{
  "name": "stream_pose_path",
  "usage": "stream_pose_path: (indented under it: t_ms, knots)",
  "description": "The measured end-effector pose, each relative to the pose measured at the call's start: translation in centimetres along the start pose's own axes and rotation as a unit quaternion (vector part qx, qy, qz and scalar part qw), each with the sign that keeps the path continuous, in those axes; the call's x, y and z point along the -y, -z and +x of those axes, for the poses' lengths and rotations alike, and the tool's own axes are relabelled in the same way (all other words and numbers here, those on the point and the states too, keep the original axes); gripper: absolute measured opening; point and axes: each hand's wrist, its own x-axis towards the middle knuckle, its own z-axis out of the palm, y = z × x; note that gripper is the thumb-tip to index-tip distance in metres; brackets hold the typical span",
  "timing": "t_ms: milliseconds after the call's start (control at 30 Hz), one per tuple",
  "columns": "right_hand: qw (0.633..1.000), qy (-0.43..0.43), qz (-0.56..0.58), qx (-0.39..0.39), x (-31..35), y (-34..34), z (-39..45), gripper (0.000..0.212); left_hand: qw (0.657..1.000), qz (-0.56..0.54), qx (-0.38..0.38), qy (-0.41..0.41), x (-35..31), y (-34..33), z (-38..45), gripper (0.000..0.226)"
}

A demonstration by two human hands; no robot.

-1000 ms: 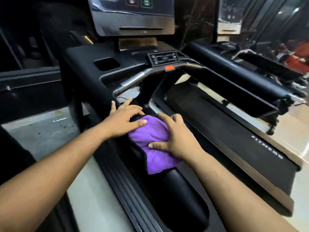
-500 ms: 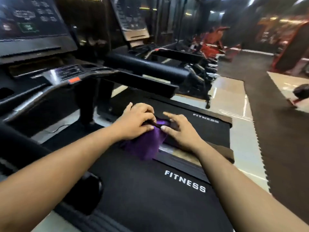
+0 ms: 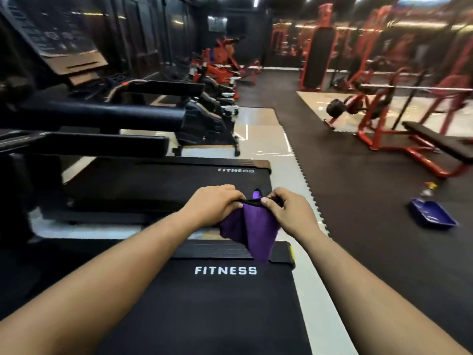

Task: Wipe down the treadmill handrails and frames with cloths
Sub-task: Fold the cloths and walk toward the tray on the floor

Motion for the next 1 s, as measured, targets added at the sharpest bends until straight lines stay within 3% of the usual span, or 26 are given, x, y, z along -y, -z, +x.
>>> stream_pose_path:
  t_ms: [67, 233, 400, 600, 700, 800, 1000]
  knots:
    - [0.998, -0.031, -0.05, -0.034, -1.5, 1.7, -0.7, 0.016, 0.999, 0.001, -0.015, -0.036, -1.3, -0.9, 2.1, 0.031]
    - [0.987, -0.087, -0.117, -0.071, -5.1, 5.9, -2.3, 0.031, 0.992, -0.059, -0.059, -0.098, -5.4, -2.2, 7.1, 0.026]
    - [0.994, -0.082, -0.072, 0.005, -8.0, 7.9, -4.7, 0.026, 0.97, -0.223, -0.063, -0.074, -10.9, -3.6, 10.9, 0.016]
    - [0.978, -0.207, 0.011, -0.009, -14.7, 11.0, -9.4, 0.032, 0.954, -0.291, -0.049, -0.051, -15.5, -6.6, 15.2, 0.013]
    - [0.97, -0.239, -0.045, 0.025, -18.6, 13.4, -11.7, 0.036, 0.941, -0.33, -0.068, -0.015, -17.7, -8.3, 17.3, 0.009]
    - [0.957, -0.282, -0.059, -0.028, -22.5, 16.1, -13.3, 0.041, 0.936, -0.345, -0.068, 0.02, -20.1, -9.8, 19.2, 0.007]
    - [0.926, -0.298, 0.157, -0.168, -29.9, 22.9, -13.7, 0.044, 0.928, -0.352, -0.052, 0.112, -27.2, -13.6, 23.1, 0.022]
